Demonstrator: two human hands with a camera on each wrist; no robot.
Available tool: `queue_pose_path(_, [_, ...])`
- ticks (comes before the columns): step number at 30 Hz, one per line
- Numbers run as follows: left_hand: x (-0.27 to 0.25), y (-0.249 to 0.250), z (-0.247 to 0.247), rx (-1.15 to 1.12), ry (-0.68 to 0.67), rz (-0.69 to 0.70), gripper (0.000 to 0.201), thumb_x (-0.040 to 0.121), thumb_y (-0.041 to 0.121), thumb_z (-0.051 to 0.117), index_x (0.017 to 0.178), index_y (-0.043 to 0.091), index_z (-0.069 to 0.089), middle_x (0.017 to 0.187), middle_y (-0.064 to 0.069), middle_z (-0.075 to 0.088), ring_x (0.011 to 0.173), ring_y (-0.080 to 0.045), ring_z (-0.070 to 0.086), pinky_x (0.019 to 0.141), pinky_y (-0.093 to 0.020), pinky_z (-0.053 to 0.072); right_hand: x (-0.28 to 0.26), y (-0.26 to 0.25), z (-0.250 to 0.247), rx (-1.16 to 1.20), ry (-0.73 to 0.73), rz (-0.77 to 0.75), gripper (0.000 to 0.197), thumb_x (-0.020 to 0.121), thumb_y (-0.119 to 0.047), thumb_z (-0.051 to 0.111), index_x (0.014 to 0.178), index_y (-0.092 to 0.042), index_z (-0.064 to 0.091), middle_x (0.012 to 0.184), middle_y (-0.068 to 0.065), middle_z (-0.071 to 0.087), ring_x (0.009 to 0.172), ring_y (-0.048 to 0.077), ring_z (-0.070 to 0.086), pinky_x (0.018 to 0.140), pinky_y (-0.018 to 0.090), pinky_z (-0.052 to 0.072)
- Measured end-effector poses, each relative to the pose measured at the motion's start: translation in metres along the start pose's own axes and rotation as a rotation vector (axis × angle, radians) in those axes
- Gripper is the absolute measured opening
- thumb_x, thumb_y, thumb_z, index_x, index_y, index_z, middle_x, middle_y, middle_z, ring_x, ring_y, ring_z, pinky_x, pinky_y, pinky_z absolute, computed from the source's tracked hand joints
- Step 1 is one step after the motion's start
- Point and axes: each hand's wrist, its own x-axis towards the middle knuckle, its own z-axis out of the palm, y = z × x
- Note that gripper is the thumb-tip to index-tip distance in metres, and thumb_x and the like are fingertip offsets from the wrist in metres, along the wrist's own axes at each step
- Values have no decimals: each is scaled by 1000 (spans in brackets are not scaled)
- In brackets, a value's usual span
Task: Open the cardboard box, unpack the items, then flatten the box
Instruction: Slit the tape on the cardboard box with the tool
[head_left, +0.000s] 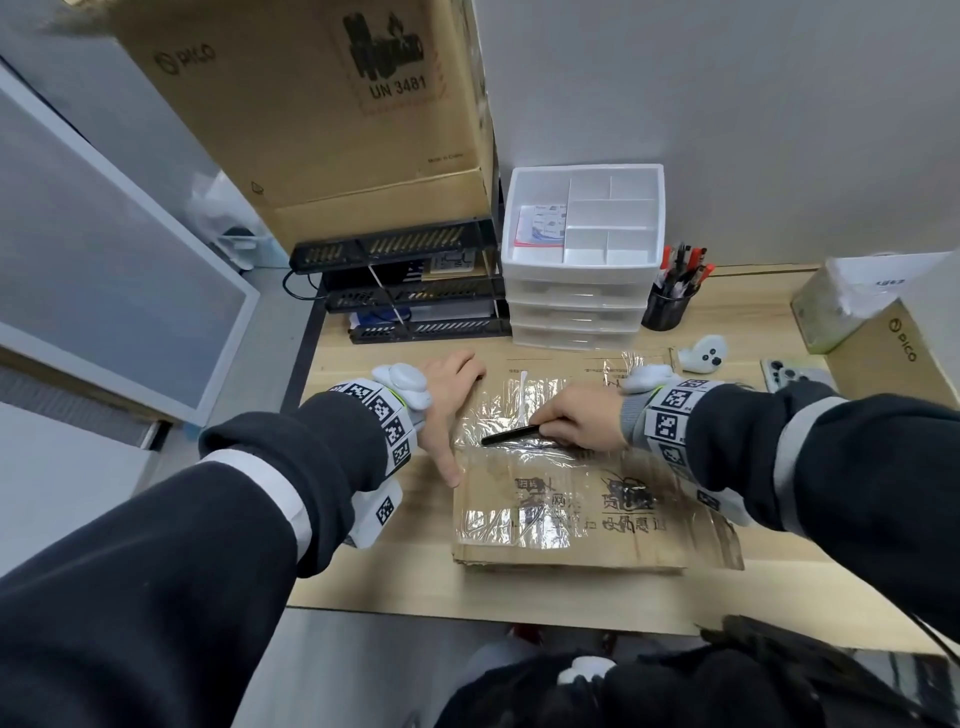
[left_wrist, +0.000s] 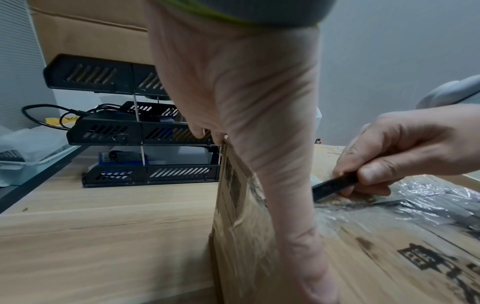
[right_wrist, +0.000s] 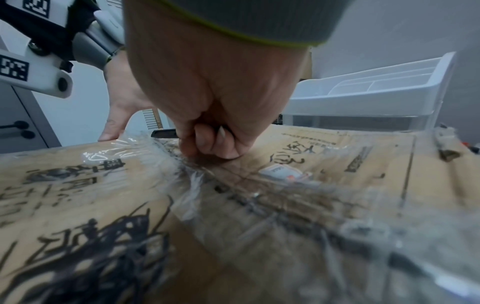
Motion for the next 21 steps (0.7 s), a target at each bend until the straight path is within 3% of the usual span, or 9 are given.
queue_pose_path(4, [2, 1, 0, 16, -3, -1, 144, 20, 77, 86, 137, 13, 29, 134, 0, 33, 108, -14, 43, 98, -31, 41, -1, -1, 1, 9, 2, 14, 27, 104, -26, 49, 119, -20, 70, 64, -18, 51, 58, -8, 44, 54, 7, 27])
queue_pose_path(8, [2, 1, -1, 19, -9, -8, 147, 21, 76, 87, 140, 12, 28, 138, -2, 31, 114, -17, 42, 103, -34, 40, -2, -1, 3, 23, 23, 8, 26, 103, -28, 50, 111, -17, 73, 61, -16, 52, 55, -6, 45, 52, 9, 27])
queue_pose_path(16, [3, 3, 0, 31, -11, -28, 146, 15, 80, 83, 134, 13, 30, 129, 2, 34, 106, -16, 45, 98, -38, 46, -2, 0, 7, 41, 85, -11, 26, 103, -27, 51, 106, -16, 74, 60, -19, 51, 54, -6, 44, 55, 14, 32])
queue_pose_path(19, [4, 2, 2, 36, -13, -39, 147, 13, 81, 81, 133, 13, 31, 128, 2, 34, 105, -16, 46, 96, -39, 47, -3, -1, 10, -1, 106, -30, 27, 102, -28, 52, 106, -15, 75, 68, -11, 60, 56, -2, 47, 56, 17, 35])
queue_pose_path(21, [5, 1, 2, 32, -12, -50, 146, 12, 82, 80, 131, 14, 30, 125, 3, 34, 102, -15, 47, 93, -39, 48, -3, -1, 12, -10, 118, -32, 27, 101, -29, 52, 109, -16, 75, 78, -3, 72, 62, 9, 57, 63, 22, 45])
